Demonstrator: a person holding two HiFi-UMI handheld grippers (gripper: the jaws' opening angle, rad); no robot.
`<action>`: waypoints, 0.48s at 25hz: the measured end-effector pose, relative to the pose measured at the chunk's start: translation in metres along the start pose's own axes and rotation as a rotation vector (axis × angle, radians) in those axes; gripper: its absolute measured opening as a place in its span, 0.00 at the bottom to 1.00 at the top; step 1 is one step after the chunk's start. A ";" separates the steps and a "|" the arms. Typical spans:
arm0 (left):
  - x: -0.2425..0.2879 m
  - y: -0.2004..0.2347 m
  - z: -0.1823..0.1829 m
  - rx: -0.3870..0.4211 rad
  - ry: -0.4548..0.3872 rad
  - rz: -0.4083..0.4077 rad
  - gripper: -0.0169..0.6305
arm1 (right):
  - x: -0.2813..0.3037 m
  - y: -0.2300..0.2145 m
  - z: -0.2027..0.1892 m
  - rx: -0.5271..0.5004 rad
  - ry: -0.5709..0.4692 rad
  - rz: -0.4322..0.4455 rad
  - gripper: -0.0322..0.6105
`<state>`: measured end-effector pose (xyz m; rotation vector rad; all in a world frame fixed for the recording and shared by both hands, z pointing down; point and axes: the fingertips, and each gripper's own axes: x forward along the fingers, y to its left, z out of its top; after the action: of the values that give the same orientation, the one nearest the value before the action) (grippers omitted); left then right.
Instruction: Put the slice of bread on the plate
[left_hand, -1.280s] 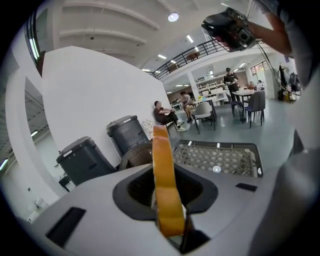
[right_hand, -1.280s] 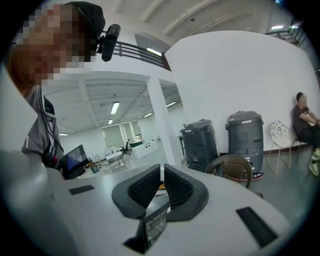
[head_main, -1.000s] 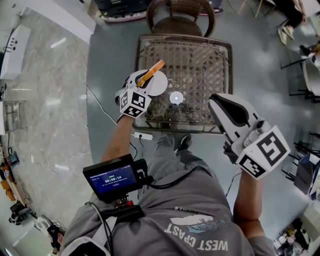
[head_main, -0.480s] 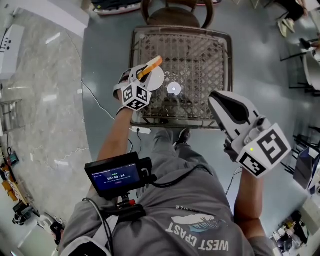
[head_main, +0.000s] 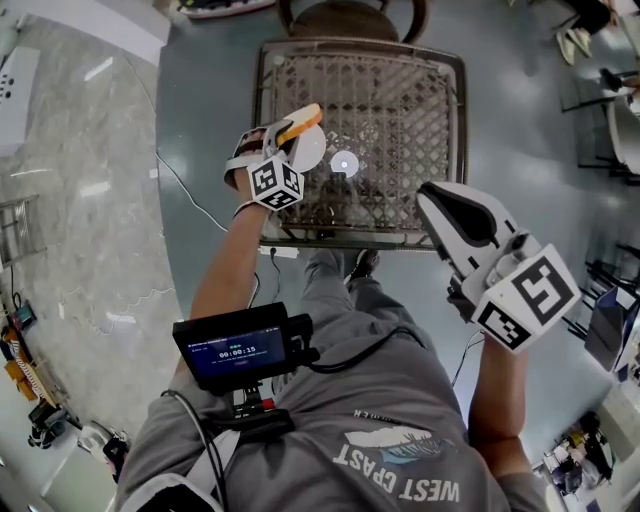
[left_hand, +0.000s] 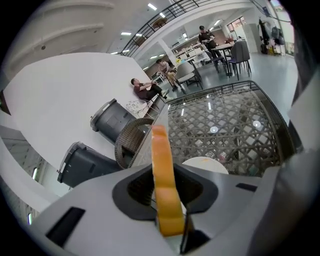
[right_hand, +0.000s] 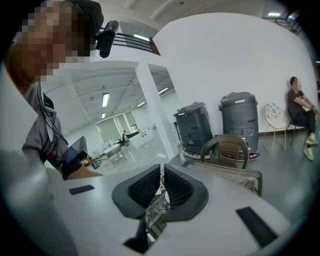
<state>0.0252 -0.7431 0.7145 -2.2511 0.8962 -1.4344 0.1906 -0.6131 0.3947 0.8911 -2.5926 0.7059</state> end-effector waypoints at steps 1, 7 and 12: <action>0.002 -0.002 -0.001 0.011 0.003 0.003 0.18 | 0.001 -0.001 -0.001 0.003 0.004 0.000 0.07; 0.013 -0.012 -0.005 0.061 0.026 0.009 0.18 | 0.006 -0.006 -0.008 0.017 0.022 -0.001 0.07; 0.021 -0.024 -0.005 0.127 0.044 0.002 0.18 | 0.008 -0.010 -0.013 0.027 0.036 0.004 0.07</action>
<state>0.0354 -0.7384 0.7453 -2.1332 0.7960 -1.5015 0.1922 -0.6166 0.4122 0.8738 -2.5599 0.7520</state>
